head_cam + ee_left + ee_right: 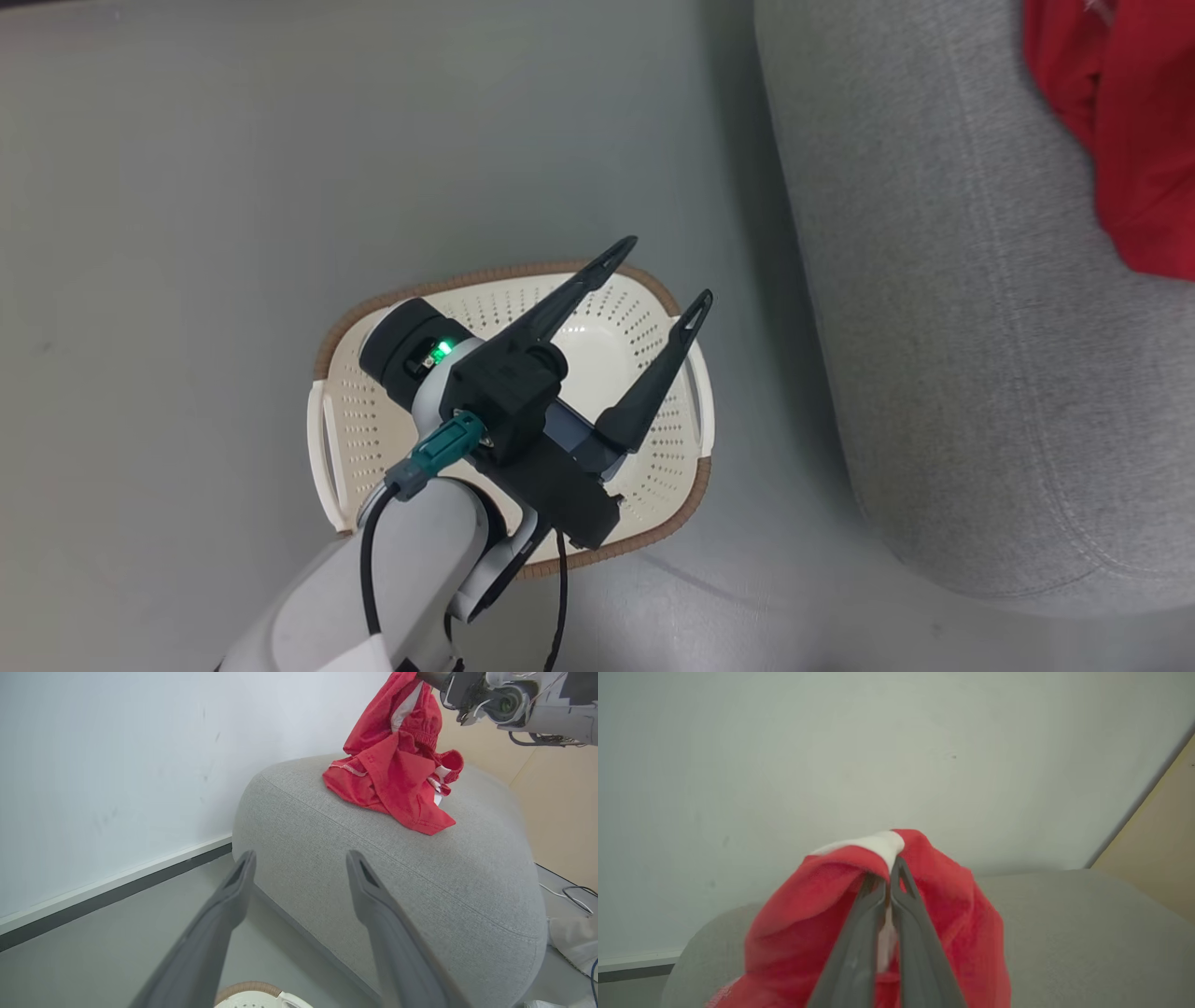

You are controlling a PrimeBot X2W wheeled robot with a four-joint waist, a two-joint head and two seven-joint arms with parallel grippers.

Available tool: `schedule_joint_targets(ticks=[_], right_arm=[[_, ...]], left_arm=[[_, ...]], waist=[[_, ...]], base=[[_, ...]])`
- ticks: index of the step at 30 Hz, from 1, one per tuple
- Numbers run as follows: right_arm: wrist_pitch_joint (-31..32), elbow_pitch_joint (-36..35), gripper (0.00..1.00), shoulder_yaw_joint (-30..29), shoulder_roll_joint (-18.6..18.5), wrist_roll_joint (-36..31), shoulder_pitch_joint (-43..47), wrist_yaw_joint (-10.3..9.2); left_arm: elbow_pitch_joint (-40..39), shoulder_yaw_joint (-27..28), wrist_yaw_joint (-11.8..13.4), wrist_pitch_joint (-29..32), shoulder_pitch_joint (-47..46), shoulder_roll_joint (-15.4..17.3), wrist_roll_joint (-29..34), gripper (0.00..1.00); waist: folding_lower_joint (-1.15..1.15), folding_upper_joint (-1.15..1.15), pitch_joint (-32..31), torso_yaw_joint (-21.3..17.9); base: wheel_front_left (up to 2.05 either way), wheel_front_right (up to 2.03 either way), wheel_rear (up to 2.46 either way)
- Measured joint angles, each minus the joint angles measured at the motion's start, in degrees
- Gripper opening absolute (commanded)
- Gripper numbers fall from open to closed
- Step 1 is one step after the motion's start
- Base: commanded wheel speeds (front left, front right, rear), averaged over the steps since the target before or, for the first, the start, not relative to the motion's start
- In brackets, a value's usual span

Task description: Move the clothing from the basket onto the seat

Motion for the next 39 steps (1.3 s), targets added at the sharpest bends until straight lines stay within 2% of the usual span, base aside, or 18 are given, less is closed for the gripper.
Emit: schedule_joint_targets(ticks=[7,16,17,18,19,21,22,27,39], right_arm=[[-1.6,4.9,0.00,2.2,4.9,0.2,3.6,1.59],[-3.3,9.8,0.00,3.2,7.1,0.2,4.5,2.71],[-3.4,10.2,0.04,3.2,7.3,0.2,4.6,3.00],[-3.6,10.6,0.17,3.2,7.4,0.2,4.7,3.04],[-3.8,10.9,0.37,3.3,7.6,0.2,4.8,3.11],[-4.0,11.3,0.58,3.5,8.0,0.2,5.2,3.54],[-4.1,11.5,1.00,3.7,8.3,0.2,5.3,3.59],[-4.8,12.1,1.00,4.6,8.9,-0.3,6.9,4.49],[-5.1,10.7,1.00,5.5,11.3,-0.8,13.4,5.13]], left_arm=[[0.5,0.6,0.0,-0.2,0.0,0.3,0.0,1.00],[1.9,0.7,0.0,-1.1,0.1,0.0,-0.1,1.00],[2.1,0.7,0.0,-1.4,0.1,0.0,-0.2,1.00],[2.2,0.9,0.0,-1.5,0.2,-0.1,-0.4,1.00],[2.4,1.1,0.0,-1.9,0.4,-0.1,-0.6,1.00],[2.8,1.5,0.1,-2.1,0.6,-0.2,-1.0,1.00],[3.0,1.7,0.4,-2.7,0.7,-0.3,-1.1,1.00],[4.9,3.0,1.1,-3.6,2.0,-0.5,-1.7,1.00],[9.1,7.6,4.0,-5.6,6.0,-1.0,-4.3,1.00]], waist=[[-0.01,0.00,1.2,-0.2],[-0.02,-0.01,-0.5,-1.0],[-0.02,-0.01,-0.8,-1.1],[-0.02,-0.01,-1.0,-1.1],[-0.02,-0.01,-1.3,-1.2],[-0.02,-0.01,-1.9,-1.3],[-0.02,-0.01,-2.3,-1.4],[-0.02,-0.01,-4.4,-1.8],[-0.02,-0.02,-11.9,-2.2]], base=[[0.00,0.00,0.00],[0.00,0.00,0.00],[0.00,0.00,0.00],[0.00,0.00,0.00],[0.00,0.00,0.00],[0.00,0.00,0.00],[0.00,0.00,0.00],[0.00,0.00,0.00],[0.00,0.00,0.00]])
